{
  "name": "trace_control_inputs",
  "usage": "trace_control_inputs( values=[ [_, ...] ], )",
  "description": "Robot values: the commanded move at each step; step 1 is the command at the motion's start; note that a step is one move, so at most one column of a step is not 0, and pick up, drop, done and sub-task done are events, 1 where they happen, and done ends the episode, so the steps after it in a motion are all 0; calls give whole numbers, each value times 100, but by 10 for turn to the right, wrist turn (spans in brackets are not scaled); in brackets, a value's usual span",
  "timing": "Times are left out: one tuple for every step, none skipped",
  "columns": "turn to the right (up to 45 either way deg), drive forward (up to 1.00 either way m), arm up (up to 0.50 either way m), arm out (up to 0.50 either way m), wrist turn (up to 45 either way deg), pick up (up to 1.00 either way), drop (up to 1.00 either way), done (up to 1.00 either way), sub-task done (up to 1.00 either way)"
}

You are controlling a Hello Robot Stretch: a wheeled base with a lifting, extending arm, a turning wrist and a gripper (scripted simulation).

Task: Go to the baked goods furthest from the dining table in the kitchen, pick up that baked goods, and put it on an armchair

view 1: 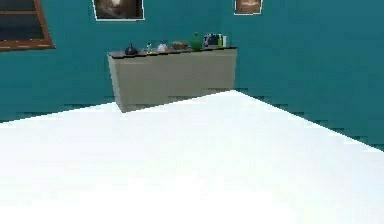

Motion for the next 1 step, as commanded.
trace_control_inputs(
  values=[
    [0, 100, 0, 0, 0, 0, 0, 0, 0]
  ],
)
